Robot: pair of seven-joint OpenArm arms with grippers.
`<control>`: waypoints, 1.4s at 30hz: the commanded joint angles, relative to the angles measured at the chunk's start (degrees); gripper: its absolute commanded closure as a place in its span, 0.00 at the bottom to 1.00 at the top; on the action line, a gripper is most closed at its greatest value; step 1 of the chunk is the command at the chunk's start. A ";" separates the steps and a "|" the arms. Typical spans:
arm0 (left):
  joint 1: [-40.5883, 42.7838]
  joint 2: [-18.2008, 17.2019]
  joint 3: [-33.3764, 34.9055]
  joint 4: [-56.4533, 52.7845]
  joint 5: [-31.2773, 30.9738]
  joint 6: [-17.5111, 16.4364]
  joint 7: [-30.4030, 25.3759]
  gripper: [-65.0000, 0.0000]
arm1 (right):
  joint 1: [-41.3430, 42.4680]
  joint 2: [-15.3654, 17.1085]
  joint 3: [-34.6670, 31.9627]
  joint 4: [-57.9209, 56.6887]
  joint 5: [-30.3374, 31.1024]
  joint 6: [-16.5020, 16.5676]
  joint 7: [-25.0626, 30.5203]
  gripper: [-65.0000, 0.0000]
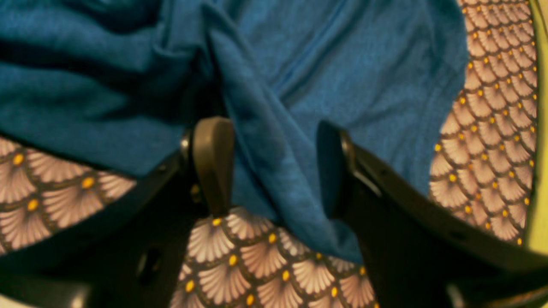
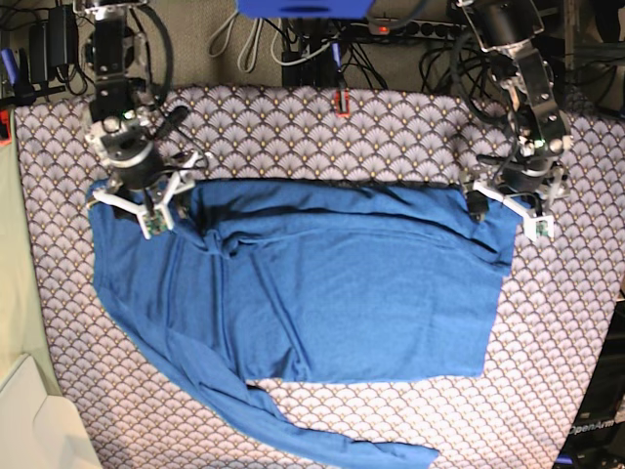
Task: Fold the T-shirt properly
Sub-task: 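Regrasp the shirt edge with both grippers at its two corners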
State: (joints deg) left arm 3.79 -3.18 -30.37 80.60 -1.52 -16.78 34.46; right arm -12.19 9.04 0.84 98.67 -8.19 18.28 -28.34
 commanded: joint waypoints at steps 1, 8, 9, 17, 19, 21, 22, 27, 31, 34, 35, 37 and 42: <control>-0.50 -0.29 0.08 0.15 1.04 -0.24 1.19 0.00 | -0.08 0.24 -0.18 1.59 0.32 0.75 1.39 0.51; -0.58 -0.47 0.08 0.15 1.04 -0.24 1.19 0.01 | -1.49 -0.47 -6.69 1.77 0.32 0.84 1.57 0.64; -0.58 -0.47 0.08 0.15 1.04 -0.24 1.19 0.01 | -1.31 -0.47 -7.65 1.77 0.32 0.84 1.48 0.69; -0.58 -0.47 0.08 -0.20 1.04 -0.32 1.19 0.00 | 0.80 -0.55 -11.26 -0.08 0.23 0.75 1.39 1.00; -0.58 -0.47 0.08 -0.20 1.04 -0.32 1.19 0.01 | 2.03 -0.55 -11.35 -1.93 0.23 0.75 1.39 1.00; -0.58 -0.47 0.08 -0.20 1.04 -0.32 1.19 0.01 | 3.17 -0.55 -11.35 -3.77 0.23 0.75 1.48 1.00; -0.58 -0.47 0.17 -0.20 1.04 -0.32 1.19 0.01 | 3.88 -0.47 -11.35 -4.56 0.23 0.75 1.48 1.00; -0.58 -0.56 0.17 -0.20 1.04 -0.32 1.19 0.01 | 6.69 -0.47 -11.35 -7.99 0.23 0.75 1.57 1.00; -0.58 -0.56 0.17 -0.20 1.04 -0.32 1.19 0.01 | 10.73 -0.47 -11.35 -12.30 0.23 0.75 1.57 1.00; -0.50 -0.56 0.17 -0.20 1.04 -0.32 1.19 0.01 | 15.04 -0.38 -11.35 -15.73 0.23 0.75 1.66 1.00; -0.50 -0.56 0.17 -0.20 1.04 -0.32 1.19 0.01 | 16.54 -0.29 -11.26 -16.17 0.23 0.75 1.74 1.00; -0.41 -0.56 0.17 -0.20 1.04 -0.32 1.19 0.01 | 19.53 -0.20 -11.08 -16.08 0.14 0.75 1.48 1.00; -0.23 -0.73 1.23 0.06 1.04 -0.32 1.19 0.01 | 22.25 1.73 -11.00 -14.41 0.05 0.75 1.39 1.00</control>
State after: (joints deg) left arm 3.68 -3.68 -29.41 80.29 -1.56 -16.84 34.39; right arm 9.65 10.20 -10.52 83.31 -8.16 19.29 -27.75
